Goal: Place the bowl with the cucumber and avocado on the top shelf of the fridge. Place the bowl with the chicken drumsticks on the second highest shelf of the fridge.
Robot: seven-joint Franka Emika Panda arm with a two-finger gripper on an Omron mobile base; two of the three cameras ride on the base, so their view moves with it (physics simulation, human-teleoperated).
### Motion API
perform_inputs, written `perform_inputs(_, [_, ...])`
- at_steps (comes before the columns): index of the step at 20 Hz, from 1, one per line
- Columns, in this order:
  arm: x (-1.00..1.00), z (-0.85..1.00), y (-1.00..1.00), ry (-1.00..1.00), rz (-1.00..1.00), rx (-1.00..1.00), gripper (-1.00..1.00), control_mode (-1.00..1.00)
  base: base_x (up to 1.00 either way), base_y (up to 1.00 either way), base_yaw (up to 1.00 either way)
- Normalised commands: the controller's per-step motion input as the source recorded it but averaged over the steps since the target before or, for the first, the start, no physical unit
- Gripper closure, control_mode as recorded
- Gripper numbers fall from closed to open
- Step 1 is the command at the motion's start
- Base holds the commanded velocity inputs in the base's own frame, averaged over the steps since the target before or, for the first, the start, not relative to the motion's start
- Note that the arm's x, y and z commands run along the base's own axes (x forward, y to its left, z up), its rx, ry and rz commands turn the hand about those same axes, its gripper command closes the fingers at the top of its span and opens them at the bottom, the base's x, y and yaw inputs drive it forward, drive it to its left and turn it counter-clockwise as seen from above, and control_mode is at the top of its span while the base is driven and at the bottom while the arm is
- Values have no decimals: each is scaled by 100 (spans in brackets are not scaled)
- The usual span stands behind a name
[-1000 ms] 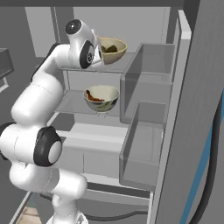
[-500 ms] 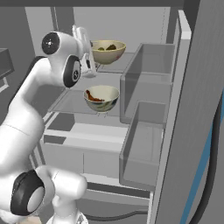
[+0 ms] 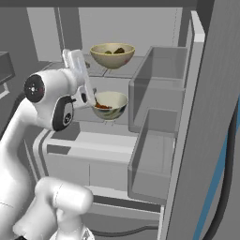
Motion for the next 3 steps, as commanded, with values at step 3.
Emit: perform_inputs(3, [-100,62,0,0,-1,0,-100,-100,0,0,0])
